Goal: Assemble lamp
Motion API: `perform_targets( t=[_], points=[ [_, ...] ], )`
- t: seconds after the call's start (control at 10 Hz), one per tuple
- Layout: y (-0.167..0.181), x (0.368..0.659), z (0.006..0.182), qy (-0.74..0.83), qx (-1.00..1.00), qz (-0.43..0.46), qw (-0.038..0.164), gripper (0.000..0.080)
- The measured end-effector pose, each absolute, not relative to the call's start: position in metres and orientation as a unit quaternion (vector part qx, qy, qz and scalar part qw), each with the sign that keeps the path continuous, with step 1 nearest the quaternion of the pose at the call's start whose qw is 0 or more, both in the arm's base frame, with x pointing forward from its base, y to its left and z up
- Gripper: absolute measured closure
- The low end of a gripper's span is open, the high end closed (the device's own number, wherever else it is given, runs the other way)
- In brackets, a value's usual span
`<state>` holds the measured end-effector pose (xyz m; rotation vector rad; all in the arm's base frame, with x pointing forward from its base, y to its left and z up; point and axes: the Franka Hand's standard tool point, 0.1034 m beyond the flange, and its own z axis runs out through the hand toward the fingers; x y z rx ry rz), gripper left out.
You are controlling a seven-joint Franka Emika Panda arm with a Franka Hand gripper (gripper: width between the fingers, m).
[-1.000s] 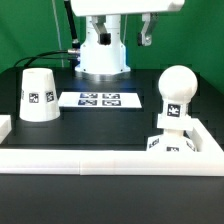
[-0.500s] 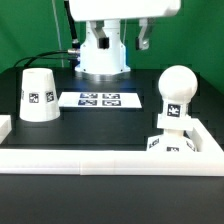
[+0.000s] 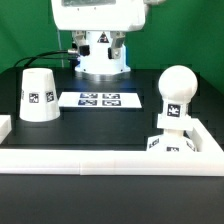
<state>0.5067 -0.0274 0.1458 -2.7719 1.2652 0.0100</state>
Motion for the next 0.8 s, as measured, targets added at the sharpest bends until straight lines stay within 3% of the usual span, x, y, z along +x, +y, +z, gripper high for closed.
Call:
perform_targets(
  t=[0.4, 0.8],
  points=[
    [-0.032, 0.505, 0.146, 0.408, -0.912, 0.001, 0.050, 0.0101],
    [-0.066, 0.467, 0.129, 0.369, -0.929, -0.005, 0.041, 0.0101]
  ],
)
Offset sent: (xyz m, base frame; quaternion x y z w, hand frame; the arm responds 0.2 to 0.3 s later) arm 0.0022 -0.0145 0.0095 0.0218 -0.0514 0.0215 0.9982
